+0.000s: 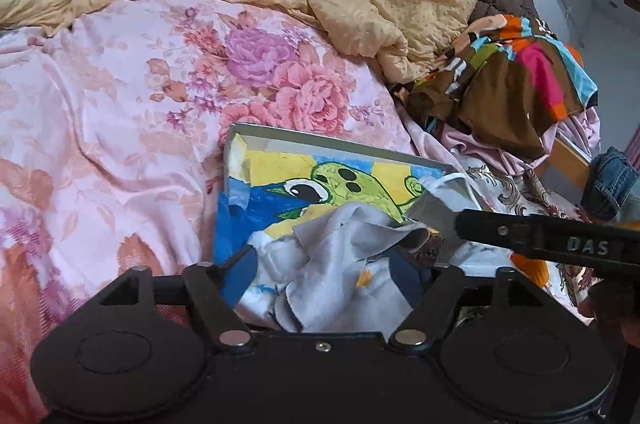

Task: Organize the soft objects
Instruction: 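Open the left tool over the frog tray while the right tool releases the grey mask there, then withdraw both tools from the tray toward the grey pouch and black cloth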

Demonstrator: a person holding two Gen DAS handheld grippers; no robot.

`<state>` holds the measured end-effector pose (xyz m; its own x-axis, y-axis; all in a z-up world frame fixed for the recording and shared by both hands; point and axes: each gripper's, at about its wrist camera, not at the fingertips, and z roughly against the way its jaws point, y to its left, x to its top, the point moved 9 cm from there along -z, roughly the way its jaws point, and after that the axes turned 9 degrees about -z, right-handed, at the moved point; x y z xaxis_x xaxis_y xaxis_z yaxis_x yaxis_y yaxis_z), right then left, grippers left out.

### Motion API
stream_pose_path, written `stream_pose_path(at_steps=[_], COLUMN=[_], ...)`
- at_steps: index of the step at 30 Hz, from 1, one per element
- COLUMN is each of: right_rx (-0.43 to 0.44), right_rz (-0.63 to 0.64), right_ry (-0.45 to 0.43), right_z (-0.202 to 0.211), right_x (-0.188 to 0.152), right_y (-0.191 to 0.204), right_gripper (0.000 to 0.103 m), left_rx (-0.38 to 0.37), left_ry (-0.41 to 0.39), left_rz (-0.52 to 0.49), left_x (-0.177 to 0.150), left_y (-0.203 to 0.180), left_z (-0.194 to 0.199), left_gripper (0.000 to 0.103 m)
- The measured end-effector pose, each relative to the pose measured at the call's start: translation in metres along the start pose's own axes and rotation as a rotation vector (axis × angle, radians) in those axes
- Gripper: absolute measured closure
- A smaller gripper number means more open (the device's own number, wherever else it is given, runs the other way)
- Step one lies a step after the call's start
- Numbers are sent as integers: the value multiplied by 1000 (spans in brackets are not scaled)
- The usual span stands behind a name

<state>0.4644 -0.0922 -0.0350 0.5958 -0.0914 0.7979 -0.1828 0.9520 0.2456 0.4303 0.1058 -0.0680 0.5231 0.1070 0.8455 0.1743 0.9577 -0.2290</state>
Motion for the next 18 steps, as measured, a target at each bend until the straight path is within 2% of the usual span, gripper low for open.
stream_pose_path(at_steps=[8, 13, 18], right_rx=[26, 50, 67], right_rz=[-17, 0, 4], right_ry=[-47, -80, -141], right_z=[39, 70, 109], right_x=[6, 2, 2], right_y=[-9, -11, -16], right_gripper=[1, 0, 0], left_rx=[50, 70, 87], left_ry=[-65, -102, -150], left_rz=[31, 10, -21], left_x=[6, 9, 12], left_y=[-1, -14, -31], left_z=[34, 61, 91], left_gripper=[9, 7, 1])
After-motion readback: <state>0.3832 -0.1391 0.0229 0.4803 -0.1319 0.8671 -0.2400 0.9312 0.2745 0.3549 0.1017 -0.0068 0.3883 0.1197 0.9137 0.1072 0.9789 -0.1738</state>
